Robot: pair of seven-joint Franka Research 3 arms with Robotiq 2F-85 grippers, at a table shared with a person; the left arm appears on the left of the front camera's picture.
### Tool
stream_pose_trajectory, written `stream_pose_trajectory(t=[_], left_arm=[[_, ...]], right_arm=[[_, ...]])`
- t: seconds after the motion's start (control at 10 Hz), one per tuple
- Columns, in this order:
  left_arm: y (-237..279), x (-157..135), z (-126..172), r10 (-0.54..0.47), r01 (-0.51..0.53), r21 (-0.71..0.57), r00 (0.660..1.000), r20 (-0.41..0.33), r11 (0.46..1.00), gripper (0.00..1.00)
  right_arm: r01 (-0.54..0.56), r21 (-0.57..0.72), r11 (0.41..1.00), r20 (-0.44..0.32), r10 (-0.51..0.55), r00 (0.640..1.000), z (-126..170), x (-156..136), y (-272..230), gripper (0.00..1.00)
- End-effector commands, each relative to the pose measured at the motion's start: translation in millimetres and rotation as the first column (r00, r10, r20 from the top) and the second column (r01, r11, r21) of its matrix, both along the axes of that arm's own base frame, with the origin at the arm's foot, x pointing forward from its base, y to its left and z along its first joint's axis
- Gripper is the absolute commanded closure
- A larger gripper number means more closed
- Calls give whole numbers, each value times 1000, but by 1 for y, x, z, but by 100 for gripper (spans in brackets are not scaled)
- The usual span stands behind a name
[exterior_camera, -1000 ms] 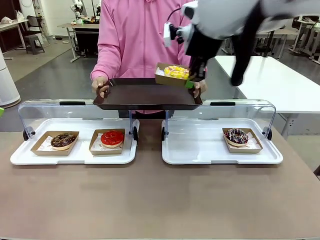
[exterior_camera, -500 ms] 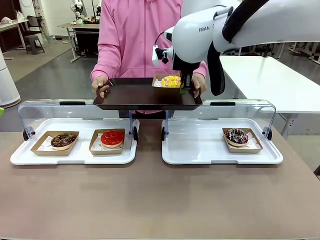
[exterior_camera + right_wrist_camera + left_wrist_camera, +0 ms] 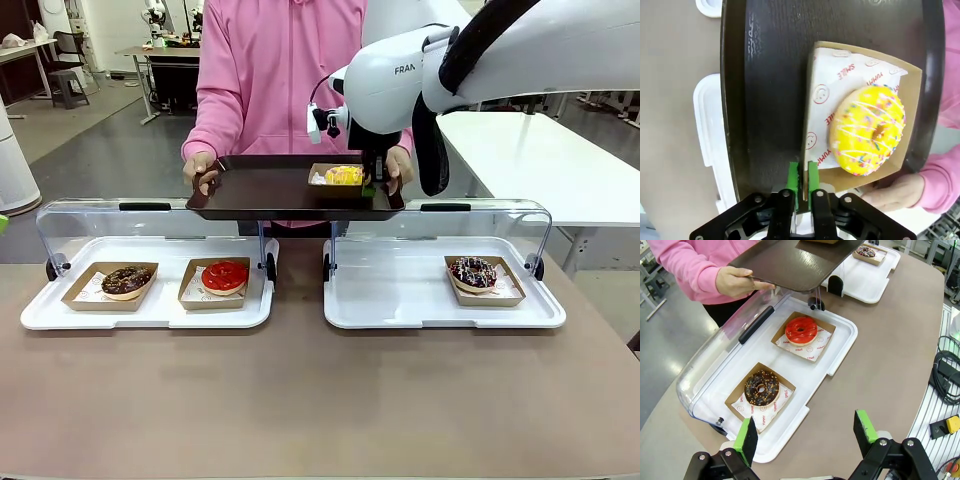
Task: Provide the desired donut to the person.
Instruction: Place the picked Paper togo box onto the Handle tray extended by the person.
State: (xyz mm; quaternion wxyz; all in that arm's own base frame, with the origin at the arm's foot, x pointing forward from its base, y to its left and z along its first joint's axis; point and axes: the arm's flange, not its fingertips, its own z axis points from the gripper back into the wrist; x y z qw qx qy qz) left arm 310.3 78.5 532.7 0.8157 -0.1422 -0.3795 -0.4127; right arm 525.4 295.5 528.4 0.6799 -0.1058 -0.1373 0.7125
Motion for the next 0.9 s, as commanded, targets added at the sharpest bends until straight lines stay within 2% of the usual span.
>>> stream_pose_trajectory(t=[0.0, 0.2, 0.3, 0.4, 0.5, 0.8], left_arm=[[2, 0, -1, -11, 11, -7, 1000, 5, 1000, 0], [2, 0, -1, -11, 11, -7, 1000, 5, 1000, 0], [2, 0, -1, -11, 11, -7, 1000, 5, 1000, 0], [2, 0, -1, -11, 11, -7, 1000, 5, 1000, 0], [2, 0, -1, -11, 11, -7, 1000, 5, 1000, 0], [2, 0, -1, -11, 11, -7, 1000, 5, 1000, 0]], right_arm=[[-29, 29, 999, -6, 29, 1000, 9, 1, -6, 0], [-34, 48, 998, -13, 35, 999, 15, -2, -11, 0], [-37, 57, 998, -21, 39, 999, 17, -2, -12, 15], [-38, 55, 998, -33, 40, 999, 17, -2, -12, 5], [-39, 55, 998, -43, 42, 998, 17, -2, -12, 0], [-54, 65, 996, -66, 58, 996, 17, -4, -10, 0]])
